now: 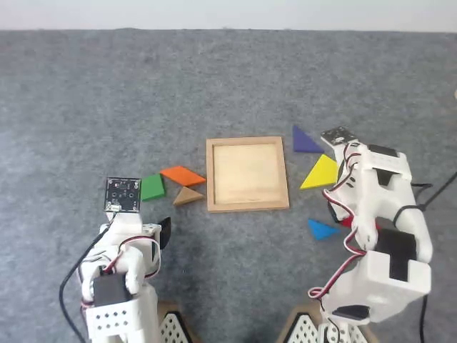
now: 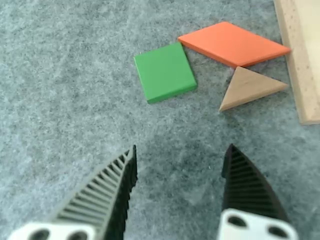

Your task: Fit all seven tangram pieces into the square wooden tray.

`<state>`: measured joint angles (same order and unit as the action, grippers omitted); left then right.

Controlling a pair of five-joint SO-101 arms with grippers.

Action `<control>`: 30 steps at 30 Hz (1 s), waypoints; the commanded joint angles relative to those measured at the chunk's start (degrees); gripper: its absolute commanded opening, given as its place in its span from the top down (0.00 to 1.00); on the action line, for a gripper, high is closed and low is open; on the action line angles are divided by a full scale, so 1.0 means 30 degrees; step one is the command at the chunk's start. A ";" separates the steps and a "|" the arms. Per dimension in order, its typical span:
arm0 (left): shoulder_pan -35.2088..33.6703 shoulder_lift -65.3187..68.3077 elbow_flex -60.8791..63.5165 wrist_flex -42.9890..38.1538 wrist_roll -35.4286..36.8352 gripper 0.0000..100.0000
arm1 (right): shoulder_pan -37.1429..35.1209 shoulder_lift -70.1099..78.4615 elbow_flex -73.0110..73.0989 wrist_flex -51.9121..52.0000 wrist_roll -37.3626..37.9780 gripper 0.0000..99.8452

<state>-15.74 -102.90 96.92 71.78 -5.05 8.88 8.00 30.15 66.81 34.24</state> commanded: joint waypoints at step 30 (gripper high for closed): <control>-0.0088 -0.0205 -0.0132 0.0059 -0.0147 0.73 | 0.0513 0.0161 0.0059 0.0952 0.1817 0.90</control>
<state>-15.74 -102.90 96.92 71.78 -5.05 10.37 7.47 30.07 69.80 39.16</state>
